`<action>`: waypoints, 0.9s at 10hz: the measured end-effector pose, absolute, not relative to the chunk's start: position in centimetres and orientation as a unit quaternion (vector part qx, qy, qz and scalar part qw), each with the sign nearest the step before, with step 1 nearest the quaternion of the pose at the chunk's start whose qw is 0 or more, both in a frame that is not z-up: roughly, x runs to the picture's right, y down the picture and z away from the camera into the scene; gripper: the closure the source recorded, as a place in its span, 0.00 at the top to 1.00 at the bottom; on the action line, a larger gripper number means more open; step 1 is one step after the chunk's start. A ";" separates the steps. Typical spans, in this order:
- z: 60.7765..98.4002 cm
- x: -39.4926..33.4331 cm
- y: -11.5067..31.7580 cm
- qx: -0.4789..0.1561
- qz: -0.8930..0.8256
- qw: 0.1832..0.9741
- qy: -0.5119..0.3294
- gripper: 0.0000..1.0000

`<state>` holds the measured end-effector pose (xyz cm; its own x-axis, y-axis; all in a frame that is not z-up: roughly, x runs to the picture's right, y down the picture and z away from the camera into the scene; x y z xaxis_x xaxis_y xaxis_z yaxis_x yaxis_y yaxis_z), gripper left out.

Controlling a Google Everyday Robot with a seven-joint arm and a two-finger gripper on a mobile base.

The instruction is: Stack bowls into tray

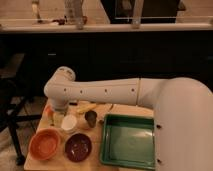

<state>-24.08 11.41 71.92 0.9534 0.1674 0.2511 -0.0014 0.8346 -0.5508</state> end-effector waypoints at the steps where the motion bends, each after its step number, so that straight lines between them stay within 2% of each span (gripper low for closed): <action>1: 72.2 -25.2 11.5 -0.286 0.060 0.945 -0.146 0.80; 9: 76.2 -32.6 14.5 -0.336 0.065 0.928 -0.145 0.80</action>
<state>-32.57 14.49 76.24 0.9497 0.2181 0.2248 -0.0238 0.7659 -0.6426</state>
